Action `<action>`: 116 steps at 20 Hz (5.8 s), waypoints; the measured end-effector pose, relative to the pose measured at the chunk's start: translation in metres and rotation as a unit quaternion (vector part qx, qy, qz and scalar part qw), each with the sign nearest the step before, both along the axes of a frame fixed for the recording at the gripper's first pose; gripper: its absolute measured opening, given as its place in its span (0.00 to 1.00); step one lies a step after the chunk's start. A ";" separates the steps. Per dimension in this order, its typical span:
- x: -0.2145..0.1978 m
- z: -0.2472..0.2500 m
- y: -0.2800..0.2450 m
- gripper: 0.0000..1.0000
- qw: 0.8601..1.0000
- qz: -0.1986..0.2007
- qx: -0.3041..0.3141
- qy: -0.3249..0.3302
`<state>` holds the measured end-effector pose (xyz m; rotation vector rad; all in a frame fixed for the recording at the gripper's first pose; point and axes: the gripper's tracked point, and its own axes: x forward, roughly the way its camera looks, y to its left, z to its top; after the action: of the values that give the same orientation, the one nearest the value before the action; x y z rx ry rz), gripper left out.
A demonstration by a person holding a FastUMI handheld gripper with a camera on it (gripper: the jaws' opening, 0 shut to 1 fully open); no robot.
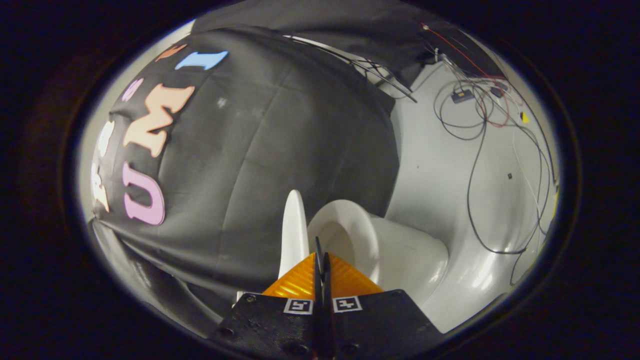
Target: Open the toilet lid.
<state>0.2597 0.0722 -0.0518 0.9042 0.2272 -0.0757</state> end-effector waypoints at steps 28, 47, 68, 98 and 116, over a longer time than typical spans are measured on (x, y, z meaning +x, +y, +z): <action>-0.036 0.118 0.271 0.00 0.934 0.138 -0.322 -0.071; -0.038 0.093 0.398 0.00 0.880 0.258 -0.387 -0.094; -0.029 0.058 0.475 0.03 0.818 0.342 -0.458 -0.069; -0.085 0.204 0.407 0.31 0.798 0.226 -0.505 -0.239; -0.109 0.287 0.122 0.46 0.807 0.011 -0.537 -0.243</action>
<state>0.1508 0.1938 0.2348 -0.2418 -0.2889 0.0555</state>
